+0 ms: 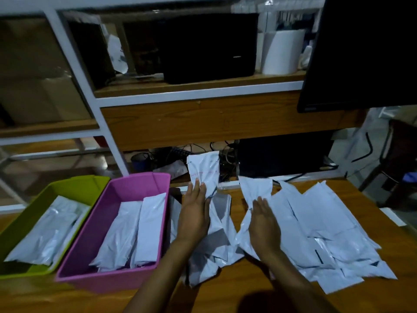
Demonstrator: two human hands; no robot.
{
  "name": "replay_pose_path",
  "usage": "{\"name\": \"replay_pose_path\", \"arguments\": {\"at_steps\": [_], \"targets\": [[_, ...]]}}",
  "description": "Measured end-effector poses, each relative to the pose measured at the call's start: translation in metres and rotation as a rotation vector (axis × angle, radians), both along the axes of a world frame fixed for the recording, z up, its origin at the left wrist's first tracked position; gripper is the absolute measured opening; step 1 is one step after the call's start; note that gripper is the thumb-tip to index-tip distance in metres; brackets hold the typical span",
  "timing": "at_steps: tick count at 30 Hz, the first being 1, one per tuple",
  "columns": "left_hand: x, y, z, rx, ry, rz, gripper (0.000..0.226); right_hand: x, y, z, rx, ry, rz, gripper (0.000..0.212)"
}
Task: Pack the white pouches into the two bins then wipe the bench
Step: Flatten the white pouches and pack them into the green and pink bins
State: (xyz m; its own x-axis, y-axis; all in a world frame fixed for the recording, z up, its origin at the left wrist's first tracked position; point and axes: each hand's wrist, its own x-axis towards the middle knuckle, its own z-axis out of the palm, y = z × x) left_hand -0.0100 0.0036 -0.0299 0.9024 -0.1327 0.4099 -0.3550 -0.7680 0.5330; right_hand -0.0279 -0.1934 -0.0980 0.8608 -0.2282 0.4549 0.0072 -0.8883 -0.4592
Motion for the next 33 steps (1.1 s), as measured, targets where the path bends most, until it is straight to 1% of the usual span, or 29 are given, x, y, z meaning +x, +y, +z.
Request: {"name": "replay_pose_path", "arguments": {"at_steps": [5,7,9,12,15,19,22,24,26,29,30,31,32,33], "targets": [[-0.024,0.063,0.043,0.015,-0.116,0.001,0.055,-0.025,0.072,0.070,0.140,-0.218,0.085,0.040],[-0.031,0.100,0.049,0.015,-0.133,0.017,0.056,-0.032,0.114,0.087,0.170,-0.262,0.139,0.041],[-0.037,0.144,0.053,0.018,-0.148,0.036,0.058,-0.034,0.159,0.096,0.184,-0.279,0.189,0.040],[-0.043,0.217,0.057,0.033,-0.160,0.080,0.067,-0.030,0.228,0.099,0.186,-0.263,0.255,0.040],[-0.045,0.288,0.059,0.055,-0.139,0.117,0.064,-0.028,0.296,0.106,0.206,-0.252,0.295,0.041],[-0.038,0.377,0.056,0.196,-0.154,0.142,0.059,-0.021,0.375,0.109,0.250,-0.256,0.355,0.041],[-0.029,0.427,0.046,0.242,-0.109,0.165,0.060,-0.012,0.425,0.104,0.240,-0.248,0.399,0.041],[-0.020,0.452,0.034,0.302,-0.051,0.175,0.057,-0.001,0.456,0.097,0.202,-0.248,0.403,0.040],[-0.011,0.467,0.025,0.358,0.042,0.187,0.051,0.012,0.484,0.091,0.151,-0.175,0.435,0.043],[0.001,0.479,0.012,0.486,0.284,0.123,0.046,0.032,0.516,0.075,0.072,0.095,0.505,0.047],[0.002,0.479,0.011,0.524,0.427,0.098,0.050,0.038,0.523,0.069,0.032,0.170,0.513,0.048],[0.005,0.480,0.005,0.547,0.497,0.068,0.060,0.043,0.527,0.062,-0.013,0.227,0.508,0.047],[0.007,0.482,-0.001,0.562,0.522,0.062,0.070,0.046,0.529,0.057,-0.082,0.283,0.503,0.044],[0.007,0.483,-0.002,0.581,0.556,0.058,0.073,0.047,0.530,0.053,-0.179,0.362,0.495,0.039]]}}
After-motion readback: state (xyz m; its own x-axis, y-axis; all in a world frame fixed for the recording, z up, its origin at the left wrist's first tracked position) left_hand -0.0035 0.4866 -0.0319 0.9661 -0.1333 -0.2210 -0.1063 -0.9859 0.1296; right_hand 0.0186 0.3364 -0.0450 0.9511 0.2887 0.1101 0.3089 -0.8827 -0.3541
